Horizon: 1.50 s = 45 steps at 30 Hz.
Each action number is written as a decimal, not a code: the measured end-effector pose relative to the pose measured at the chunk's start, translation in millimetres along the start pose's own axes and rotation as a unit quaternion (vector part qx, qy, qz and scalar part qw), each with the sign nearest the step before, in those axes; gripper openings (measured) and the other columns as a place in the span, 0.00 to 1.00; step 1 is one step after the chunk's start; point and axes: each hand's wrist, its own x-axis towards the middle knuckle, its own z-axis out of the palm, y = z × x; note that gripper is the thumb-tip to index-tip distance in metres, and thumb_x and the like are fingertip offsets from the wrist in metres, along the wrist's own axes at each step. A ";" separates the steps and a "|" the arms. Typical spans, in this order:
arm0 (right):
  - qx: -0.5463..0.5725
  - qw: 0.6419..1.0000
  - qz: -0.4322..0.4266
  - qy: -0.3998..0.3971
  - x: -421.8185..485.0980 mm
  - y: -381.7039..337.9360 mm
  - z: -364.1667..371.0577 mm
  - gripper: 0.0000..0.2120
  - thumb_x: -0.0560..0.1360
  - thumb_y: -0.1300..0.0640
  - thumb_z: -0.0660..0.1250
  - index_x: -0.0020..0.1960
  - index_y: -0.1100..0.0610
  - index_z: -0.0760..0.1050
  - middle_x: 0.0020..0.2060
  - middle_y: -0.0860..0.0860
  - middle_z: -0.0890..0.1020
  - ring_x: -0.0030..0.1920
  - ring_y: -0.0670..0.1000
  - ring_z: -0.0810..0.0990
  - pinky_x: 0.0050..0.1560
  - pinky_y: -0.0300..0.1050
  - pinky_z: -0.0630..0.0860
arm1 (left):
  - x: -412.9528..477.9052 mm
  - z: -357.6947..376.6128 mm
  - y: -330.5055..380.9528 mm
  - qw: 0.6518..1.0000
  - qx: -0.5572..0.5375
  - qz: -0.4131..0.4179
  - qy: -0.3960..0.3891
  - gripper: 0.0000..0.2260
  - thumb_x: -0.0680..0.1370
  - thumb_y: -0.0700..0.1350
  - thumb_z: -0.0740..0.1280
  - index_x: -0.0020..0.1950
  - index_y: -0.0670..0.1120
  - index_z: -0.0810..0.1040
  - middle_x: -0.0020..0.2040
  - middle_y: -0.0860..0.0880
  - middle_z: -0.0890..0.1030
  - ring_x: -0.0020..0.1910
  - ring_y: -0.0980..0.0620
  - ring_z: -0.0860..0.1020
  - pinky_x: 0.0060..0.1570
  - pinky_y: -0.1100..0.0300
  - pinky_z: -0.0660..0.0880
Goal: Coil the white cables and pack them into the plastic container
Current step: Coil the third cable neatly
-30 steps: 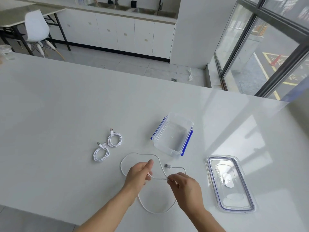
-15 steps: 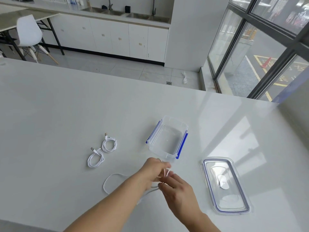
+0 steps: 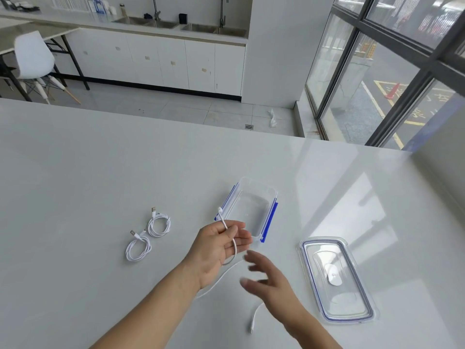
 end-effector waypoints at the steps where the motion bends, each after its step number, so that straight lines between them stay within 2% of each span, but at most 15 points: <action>1: 0.134 0.989 0.014 -0.063 0.9 -11.7 8.3 0.19 0.75 0.48 0.69 0.66 0.47 0.78 0.62 0.44 0.83 0.63 0.43 0.79 0.63 0.44 0.76 | -2.6 5.9 -1.6 1.000 0.003 0.001 -0.007 0.10 0.83 0.35 0.60 0.53 0.37 0.81 0.45 0.38 0.86 0.49 0.40 0.86 0.49 0.53 0.83; 2: 0.205 0.975 0.013 -0.083 1.6 -18.9 15.1 0.15 0.79 0.49 0.67 0.63 0.53 0.80 0.59 0.49 0.85 0.62 0.48 0.81 0.67 0.50 0.76 | -4.8 10.6 -2.7 1.000 0.006 0.003 -0.010 0.10 0.83 0.35 0.60 0.54 0.37 0.81 0.46 0.37 0.86 0.50 0.40 0.86 0.49 0.54 0.83; 4: 0.231 0.972 -0.007 -0.035 1.0 -26.2 22.7 0.14 0.83 0.52 0.63 0.51 0.62 0.81 0.42 0.56 0.84 0.48 0.55 0.83 0.66 0.60 0.77 | -7.5 14.6 -1.4 1.000 -0.004 0.008 -0.007 0.10 0.84 0.37 0.59 0.57 0.37 0.79 0.47 0.37 0.85 0.50 0.40 0.86 0.48 0.54 0.83; 7: 0.202 0.977 -0.044 0.054 1.9 -21.4 23.7 0.14 0.80 0.52 0.66 0.44 0.59 0.85 0.27 0.51 0.73 0.31 0.52 0.75 0.52 0.60 0.84 | -10.2 11.0 7.4 0.997 -0.082 -0.011 -0.001 0.15 0.85 0.46 0.58 0.62 0.37 0.76 0.48 0.34 0.85 0.49 0.37 0.85 0.47 0.49 0.83; 10: 0.136 0.985 -0.084 0.067 0.1 -14.9 19.7 0.08 0.80 0.53 0.69 0.48 0.51 0.87 0.28 0.44 0.77 0.29 0.49 0.77 0.40 0.49 0.84 | -11.5 7.1 14.5 0.983 -0.172 -0.057 0.022 0.22 0.84 0.56 0.57 0.61 0.38 0.75 0.44 0.36 0.85 0.43 0.38 0.86 0.43 0.48 0.83; 14: 0.042 0.989 -0.128 0.055 -1.2 -9.6 10.4 0.06 0.77 0.52 0.72 0.49 0.43 0.87 0.32 0.43 0.80 0.30 0.43 0.77 0.31 0.41 0.77 | -10.8 7.0 17.7 0.969 -0.236 -0.053 0.052 0.20 0.83 0.57 0.57 0.54 0.41 0.77 0.35 0.44 0.83 0.32 0.46 0.83 0.33 0.54 0.82; 18: -0.083 0.974 -0.204 0.050 -2.5 -3.1 -3.6 0.06 0.78 0.46 0.70 0.52 0.42 0.85 0.33 0.40 0.77 0.35 0.42 0.77 0.38 0.31 0.71 | -8.2 2.3 27.2 0.964 -0.258 -0.031 0.062 0.15 0.84 0.53 0.59 0.51 0.44 0.78 0.30 0.47 0.80 0.26 0.50 0.79 0.28 0.59 0.79; 24: -0.163 0.968 -0.189 0.029 -0.9 7.1 -21.6 0.06 0.78 0.48 0.71 0.53 0.41 0.84 0.33 0.40 0.76 0.36 0.41 0.77 0.39 0.33 0.70 | -10.0 0.7 27.8 0.982 -0.190 -0.010 0.005 0.14 0.82 0.51 0.61 0.52 0.42 0.80 0.33 0.45 0.80 0.28 0.48 0.79 0.29 0.56 0.79; 27: -0.096 0.991 -0.098 -0.007 -1.1 6.2 -27.4 0.07 0.76 0.44 0.71 0.51 0.42 0.85 0.33 0.42 0.81 0.35 0.41 0.78 0.38 0.35 0.74 | -13.6 3.1 28.0 0.990 -0.130 0.018 -0.044 0.18 0.78 0.54 0.64 0.54 0.40 0.82 0.39 0.40 0.84 0.34 0.44 0.83 0.37 0.52 0.82; 30: -0.029 0.998 -0.002 -0.062 0.7 7.0 -43.2 0.16 0.74 0.39 0.70 0.44 0.52 0.85 0.29 0.48 0.79 0.33 0.49 0.78 0.40 0.40 0.74 | -18.9 0.9 37.7 0.991 -0.066 0.017 -0.111 0.20 0.78 0.55 0.63 0.53 0.40 0.85 0.43 0.38 0.85 0.38 0.41 0.84 0.41 0.50 0.82; 33: -0.069 0.993 0.054 -0.079 7.2 -5.1 -63.7 0.12 0.77 0.48 0.72 0.40 0.55 0.82 0.28 0.51 0.79 0.33 0.52 0.78 0.41 0.44 0.73 | -26.9 -1.7 45.6 0.982 0.023 -0.012 -0.188 0.21 0.80 0.55 0.63 0.54 0.39 0.84 0.43 0.35 0.85 0.37 0.38 0.85 0.40 0.50 0.81; 36: -0.062 0.996 0.053 -0.020 16.7 -44.0 -77.7 0.13 0.76 0.53 0.73 0.38 0.59 0.79 0.25 0.50 0.75 0.27 0.51 0.75 0.36 0.45 0.72 | -32.7 2.2 43.4 0.947 0.202 -0.069 -0.239 0.22 0.82 0.56 0.61 0.55 0.38 0.82 0.47 0.33 0.86 0.42 0.37 0.86 0.44 0.51 0.82; 38: 0.042 0.998 0.029 0.022 19.2 -79.8 -80.9 0.13 0.77 0.55 0.73 0.37 0.59 0.79 0.24 0.49 0.72 0.25 0.49 0.70 0.32 0.44 0.73 | -33.6 8.2 35.7 0.913 0.337 -0.085 -0.212 0.21 0.83 0.55 0.60 0.56 0.38 0.81 0.49 0.37 0.87 0.49 0.38 0.86 0.50 0.51 0.82; 40: 0.087 0.995 -0.011 0.053 16.0 -109.2 -78.8 0.13 0.78 0.55 0.71 0.35 0.58 0.80 0.24 0.49 0.72 0.24 0.49 0.69 0.30 0.44 0.74 | -32.8 13.1 28.3 0.905 0.387 -0.075 -0.160 0.18 0.84 0.52 0.60 0.57 0.40 0.81 0.50 0.42 0.88 0.52 0.42 0.86 0.57 0.49 0.81; 45: 0.061 0.983 -0.118 0.128 -18.0 -131.3 -40.6 0.09 0.79 0.61 0.68 0.45 0.47 0.79 0.30 0.52 0.83 0.26 0.45 0.76 0.28 0.38 0.73 | -30.6 25.6 25.5 0.989 0.115 -0.041 -0.088 0.20 0.85 0.51 0.58 0.60 0.36 0.80 0.53 0.37 0.86 0.53 0.42 0.85 0.60 0.44 0.79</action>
